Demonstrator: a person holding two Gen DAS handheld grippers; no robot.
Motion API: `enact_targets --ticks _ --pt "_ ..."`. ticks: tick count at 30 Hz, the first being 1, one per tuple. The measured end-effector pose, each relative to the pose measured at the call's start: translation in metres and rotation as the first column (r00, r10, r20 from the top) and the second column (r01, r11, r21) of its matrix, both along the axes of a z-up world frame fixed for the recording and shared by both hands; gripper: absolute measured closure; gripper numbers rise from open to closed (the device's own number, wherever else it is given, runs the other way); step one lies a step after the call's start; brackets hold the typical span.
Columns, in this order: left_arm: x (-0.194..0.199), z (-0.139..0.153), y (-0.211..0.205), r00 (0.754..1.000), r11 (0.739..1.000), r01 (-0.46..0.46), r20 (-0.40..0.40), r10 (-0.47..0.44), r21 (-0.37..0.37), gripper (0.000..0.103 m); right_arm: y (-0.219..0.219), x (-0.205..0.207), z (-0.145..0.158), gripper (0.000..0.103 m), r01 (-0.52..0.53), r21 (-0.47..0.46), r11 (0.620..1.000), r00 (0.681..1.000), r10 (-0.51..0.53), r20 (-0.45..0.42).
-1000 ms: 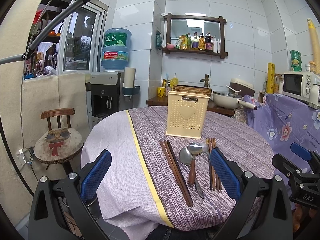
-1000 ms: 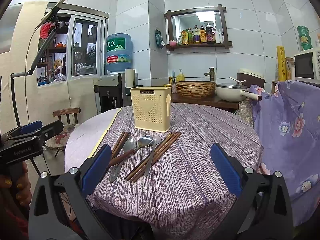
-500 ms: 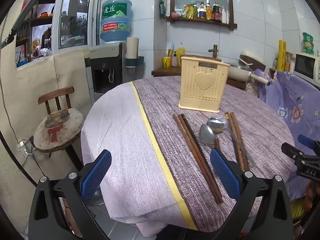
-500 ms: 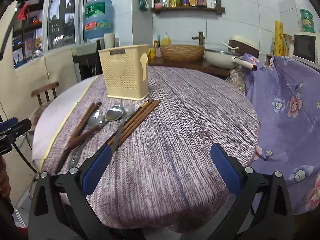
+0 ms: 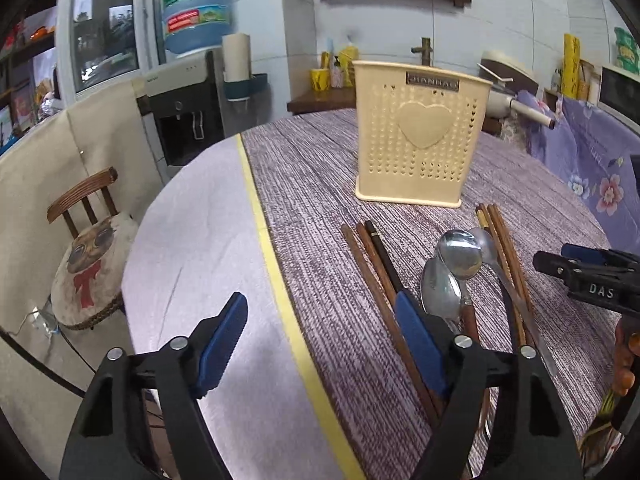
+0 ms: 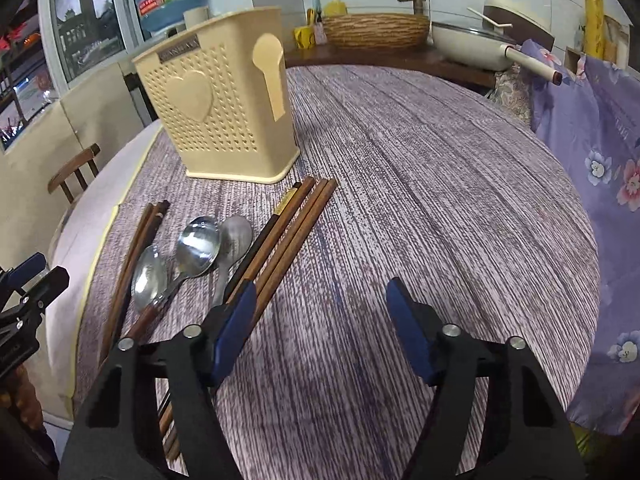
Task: Organize utensils
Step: 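Move the left tool toward the chopsticks while the right tool approaches another chopstick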
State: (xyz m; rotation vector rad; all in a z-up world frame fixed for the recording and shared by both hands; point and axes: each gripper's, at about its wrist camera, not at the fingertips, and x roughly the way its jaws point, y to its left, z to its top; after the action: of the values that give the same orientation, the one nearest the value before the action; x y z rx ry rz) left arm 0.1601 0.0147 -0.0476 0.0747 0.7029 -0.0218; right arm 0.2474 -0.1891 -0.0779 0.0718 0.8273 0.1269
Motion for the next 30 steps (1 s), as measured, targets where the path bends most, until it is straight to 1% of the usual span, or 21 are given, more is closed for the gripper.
enact_targets --ticks 3,6,14,17,21,24,29,30 --pt "0.012 -0.003 0.000 0.999 1.000 0.006 -0.033 -0.006 -0.011 0.032 0.004 0.009 -0.004 0.037 0.001 -0.007 1.000 1.000 -0.001 -0.020" --pt "0.024 -0.008 -0.002 0.998 1.000 0.008 -0.062 -0.009 -0.009 0.032 0.010 0.014 -0.008 0.037 0.000 -0.049 0.999 0.999 -0.001 -0.033" --pt "0.043 -0.017 -0.007 0.994 1.000 0.015 -0.109 -0.018 -0.028 0.033 0.008 0.022 -0.008 0.038 0.011 -0.078 0.997 0.999 -0.014 -0.039" --pt "0.047 -0.022 -0.007 0.991 1.000 0.002 -0.134 -0.004 -0.011 0.036 0.005 0.023 -0.007 0.038 0.003 -0.067 0.998 0.999 -0.006 -0.044" --pt "0.048 -0.024 0.002 0.989 0.999 -0.001 -0.149 -0.005 -0.036 0.036 -0.006 0.025 -0.007 0.040 0.011 -0.042 0.999 0.998 -0.013 -0.055" --pt "0.052 -0.022 0.002 0.988 1.000 -0.005 -0.156 0.002 -0.021 0.036 -0.013 0.028 -0.005 0.052 0.031 -0.005 1.000 0.997 -0.031 -0.064" --pt "0.062 -0.025 -0.002 0.984 1.000 -0.005 -0.176 0.004 -0.003 0.037 -0.014 0.037 -0.005 0.056 0.046 0.006 0.999 0.996 -0.046 -0.080" --pt "0.064 -0.027 -0.004 0.983 1.000 -0.002 -0.186 0.002 -0.002 0.037 -0.013 0.039 -0.004 0.059 0.047 0.007 0.999 0.995 -0.046 -0.084"
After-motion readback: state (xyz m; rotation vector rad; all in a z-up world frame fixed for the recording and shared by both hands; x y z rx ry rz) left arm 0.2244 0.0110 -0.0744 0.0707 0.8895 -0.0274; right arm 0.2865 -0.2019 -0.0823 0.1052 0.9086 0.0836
